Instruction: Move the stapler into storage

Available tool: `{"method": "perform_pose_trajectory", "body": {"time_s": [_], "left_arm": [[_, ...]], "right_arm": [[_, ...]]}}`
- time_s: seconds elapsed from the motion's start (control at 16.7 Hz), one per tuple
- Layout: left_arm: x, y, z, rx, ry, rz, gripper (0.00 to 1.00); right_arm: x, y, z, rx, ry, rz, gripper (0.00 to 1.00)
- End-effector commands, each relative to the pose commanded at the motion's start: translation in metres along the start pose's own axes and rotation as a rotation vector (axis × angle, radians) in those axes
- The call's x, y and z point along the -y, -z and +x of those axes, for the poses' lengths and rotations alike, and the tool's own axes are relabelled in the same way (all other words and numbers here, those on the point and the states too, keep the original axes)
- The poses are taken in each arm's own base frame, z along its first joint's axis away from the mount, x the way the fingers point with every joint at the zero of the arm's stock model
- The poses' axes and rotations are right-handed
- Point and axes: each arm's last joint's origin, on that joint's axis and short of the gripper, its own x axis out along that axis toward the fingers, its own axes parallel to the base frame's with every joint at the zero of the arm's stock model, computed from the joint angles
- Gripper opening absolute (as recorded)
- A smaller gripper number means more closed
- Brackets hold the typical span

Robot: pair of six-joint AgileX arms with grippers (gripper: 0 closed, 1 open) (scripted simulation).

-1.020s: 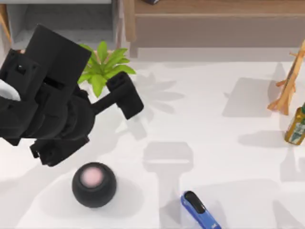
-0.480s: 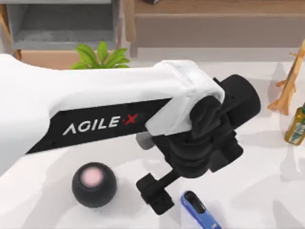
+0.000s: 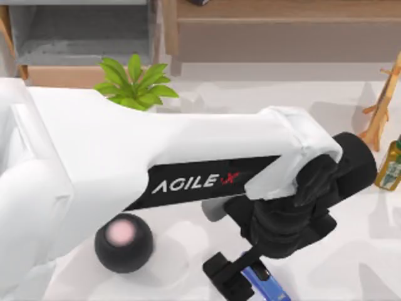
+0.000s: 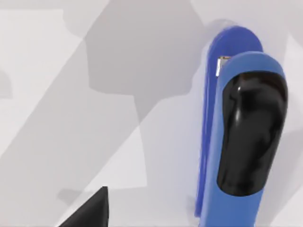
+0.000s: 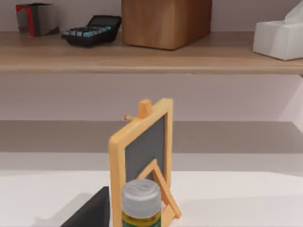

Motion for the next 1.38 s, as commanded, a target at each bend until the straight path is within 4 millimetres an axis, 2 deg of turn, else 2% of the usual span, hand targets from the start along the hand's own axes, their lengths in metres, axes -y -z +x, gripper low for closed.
{"method": "perform_pose_trajectory", "body": {"time_s": [0.24,0.54,0.78,1.38], "left_arm": [[0.000,-0.001,0.006,0.000,-0.002,0.000,1.00],[0.000,0.000,0.046,0.000,0.003,0.000,1.00],[0.000,0.000,0.050,0.000,0.000,0.000,1.00],[0.000,0.000,0.050,0.000,0.000,0.000,0.25]], "right_arm": [[0.000,0.000,0.000,0.000,0.000,0.000,1.00],[0.000,0.000,0.000,0.000,0.000,0.000,1.00],[0.000,0.000,0.000,0.000,0.000,0.000,1.00],[0.000,0.000,0.000,0.000,0.000,0.000,1.00]]}}
